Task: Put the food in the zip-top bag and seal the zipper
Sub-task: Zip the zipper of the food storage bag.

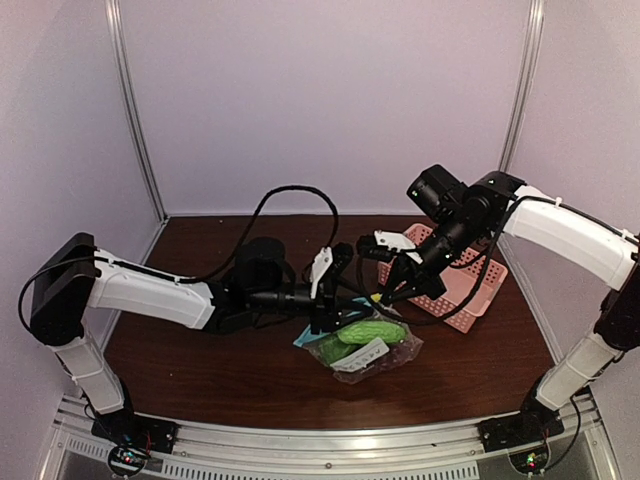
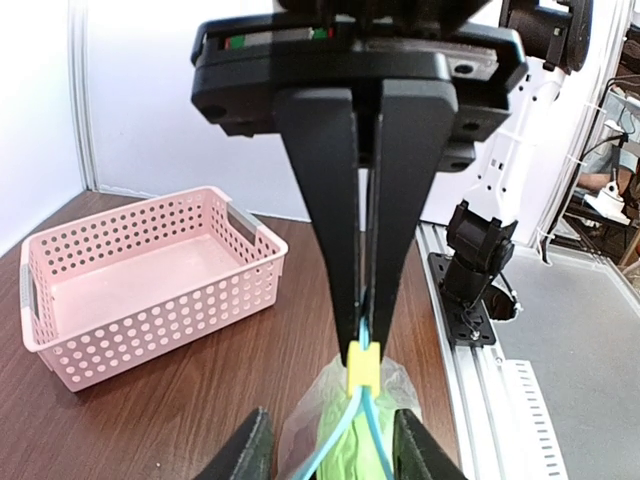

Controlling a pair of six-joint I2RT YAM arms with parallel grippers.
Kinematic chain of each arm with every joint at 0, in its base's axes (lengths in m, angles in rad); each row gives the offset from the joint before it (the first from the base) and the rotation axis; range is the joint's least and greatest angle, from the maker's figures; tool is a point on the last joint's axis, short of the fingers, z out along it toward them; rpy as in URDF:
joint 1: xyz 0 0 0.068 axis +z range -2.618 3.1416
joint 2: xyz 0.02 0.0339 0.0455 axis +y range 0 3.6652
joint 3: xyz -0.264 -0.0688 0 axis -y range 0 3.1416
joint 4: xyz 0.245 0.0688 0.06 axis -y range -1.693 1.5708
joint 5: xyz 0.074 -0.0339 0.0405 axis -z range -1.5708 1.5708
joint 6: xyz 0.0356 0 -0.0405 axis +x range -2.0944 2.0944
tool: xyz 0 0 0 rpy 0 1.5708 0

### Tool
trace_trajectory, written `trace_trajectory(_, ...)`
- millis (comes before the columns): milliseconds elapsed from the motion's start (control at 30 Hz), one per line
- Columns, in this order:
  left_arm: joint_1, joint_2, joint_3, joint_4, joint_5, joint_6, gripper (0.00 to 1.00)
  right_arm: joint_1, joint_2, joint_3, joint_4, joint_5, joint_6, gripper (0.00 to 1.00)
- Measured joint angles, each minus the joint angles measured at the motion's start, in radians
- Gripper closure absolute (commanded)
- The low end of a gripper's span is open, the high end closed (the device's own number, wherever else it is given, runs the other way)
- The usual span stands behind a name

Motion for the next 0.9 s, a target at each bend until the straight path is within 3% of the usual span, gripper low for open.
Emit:
trace_trajectory(767,0.000,0.019,0.057,0.020,0.044,-0.014,1.00,0.000,0.000,0.000,0.008,-0.008,-0.003,1.00)
trace_trajectory(900,0.000,0.020,0.065,0.004,0.043,-0.014,1.00,-0.002,0.000,0.000,0.009,-0.002,-0.003,1.00)
